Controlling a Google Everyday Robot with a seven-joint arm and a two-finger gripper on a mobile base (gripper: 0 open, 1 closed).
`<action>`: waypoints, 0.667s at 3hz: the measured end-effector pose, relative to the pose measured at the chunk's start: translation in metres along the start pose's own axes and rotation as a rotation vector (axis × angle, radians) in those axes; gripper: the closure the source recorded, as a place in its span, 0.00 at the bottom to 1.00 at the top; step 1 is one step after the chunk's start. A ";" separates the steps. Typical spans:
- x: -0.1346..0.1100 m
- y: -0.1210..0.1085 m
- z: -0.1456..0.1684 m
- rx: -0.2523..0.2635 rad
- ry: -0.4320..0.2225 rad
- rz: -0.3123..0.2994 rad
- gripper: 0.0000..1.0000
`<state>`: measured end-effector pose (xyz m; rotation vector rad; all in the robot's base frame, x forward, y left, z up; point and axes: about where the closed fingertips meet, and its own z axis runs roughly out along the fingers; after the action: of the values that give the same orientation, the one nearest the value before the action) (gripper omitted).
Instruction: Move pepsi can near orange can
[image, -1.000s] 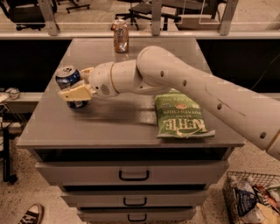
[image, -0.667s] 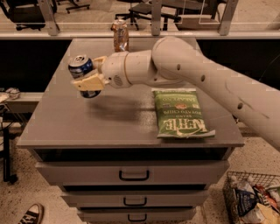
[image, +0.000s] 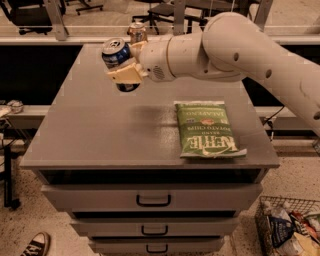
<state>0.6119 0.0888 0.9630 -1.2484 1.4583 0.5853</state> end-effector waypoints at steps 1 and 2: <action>0.000 -0.002 -0.002 0.017 0.004 -0.002 1.00; 0.014 -0.044 -0.028 0.135 0.019 -0.022 1.00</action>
Offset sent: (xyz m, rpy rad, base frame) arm 0.0788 -0.1158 0.0199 -0.0126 -0.1548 -0.3032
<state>0.6421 0.0454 0.9703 -1.1650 1.4736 0.4540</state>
